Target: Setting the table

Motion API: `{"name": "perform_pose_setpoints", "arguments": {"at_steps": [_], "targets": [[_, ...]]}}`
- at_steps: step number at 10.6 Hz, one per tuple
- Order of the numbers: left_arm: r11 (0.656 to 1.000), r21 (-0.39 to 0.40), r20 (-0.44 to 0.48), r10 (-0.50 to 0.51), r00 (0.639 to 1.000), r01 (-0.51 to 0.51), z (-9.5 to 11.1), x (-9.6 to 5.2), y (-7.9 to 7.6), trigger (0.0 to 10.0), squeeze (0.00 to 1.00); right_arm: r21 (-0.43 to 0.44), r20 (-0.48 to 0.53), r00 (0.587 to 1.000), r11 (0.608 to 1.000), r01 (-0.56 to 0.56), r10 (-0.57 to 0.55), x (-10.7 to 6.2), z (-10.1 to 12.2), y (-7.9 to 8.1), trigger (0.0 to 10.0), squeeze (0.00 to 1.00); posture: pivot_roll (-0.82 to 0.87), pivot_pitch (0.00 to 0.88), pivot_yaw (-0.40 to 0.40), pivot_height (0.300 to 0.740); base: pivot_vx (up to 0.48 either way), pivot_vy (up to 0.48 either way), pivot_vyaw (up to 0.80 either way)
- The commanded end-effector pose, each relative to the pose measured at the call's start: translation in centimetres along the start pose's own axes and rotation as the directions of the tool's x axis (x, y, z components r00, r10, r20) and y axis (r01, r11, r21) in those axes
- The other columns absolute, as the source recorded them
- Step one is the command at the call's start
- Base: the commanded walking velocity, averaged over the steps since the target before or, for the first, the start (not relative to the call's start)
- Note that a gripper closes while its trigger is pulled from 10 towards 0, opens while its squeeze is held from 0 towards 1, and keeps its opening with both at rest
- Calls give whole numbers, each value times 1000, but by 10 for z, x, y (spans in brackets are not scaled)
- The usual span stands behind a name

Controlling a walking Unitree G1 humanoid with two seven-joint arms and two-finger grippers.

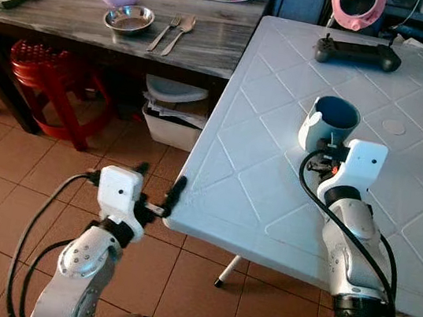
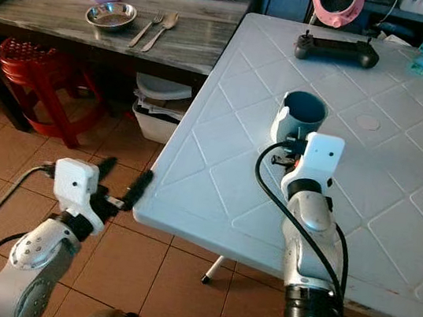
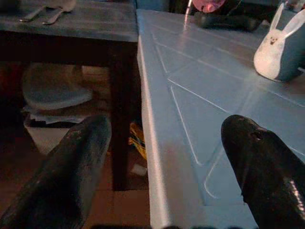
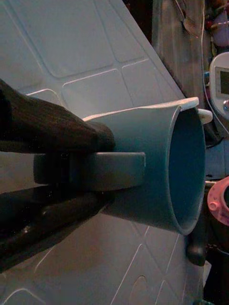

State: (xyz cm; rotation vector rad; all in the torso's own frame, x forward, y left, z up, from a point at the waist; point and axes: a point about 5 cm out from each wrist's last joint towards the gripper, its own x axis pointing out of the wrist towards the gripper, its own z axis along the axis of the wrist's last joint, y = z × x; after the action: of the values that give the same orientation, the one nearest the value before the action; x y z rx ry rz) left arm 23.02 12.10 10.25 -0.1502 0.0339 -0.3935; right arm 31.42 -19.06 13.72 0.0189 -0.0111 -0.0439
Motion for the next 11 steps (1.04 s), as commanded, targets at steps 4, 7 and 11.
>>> {"name": "perform_pose_setpoints", "arguments": {"at_steps": [4,7,11], "targets": [[972,90,-54,222,973,-217,-10,-4,29,10000,0,25,65,996,997,-67,65,-25,1,13,10000,0,-43,44,61,740,0,213,0],[954,162,-26,258,966,-250,-8,0,30,10000,0,24,47,998,999,-31,30,-34,-1,3,10000,0,-55,48,50,740,0,480,0],[938,240,6,255,967,-249,-4,2,30,10000,0,39,56,998,998,-39,37,-35,2,9,10000,0,-57,53,56,740,0,459,-306]]}}
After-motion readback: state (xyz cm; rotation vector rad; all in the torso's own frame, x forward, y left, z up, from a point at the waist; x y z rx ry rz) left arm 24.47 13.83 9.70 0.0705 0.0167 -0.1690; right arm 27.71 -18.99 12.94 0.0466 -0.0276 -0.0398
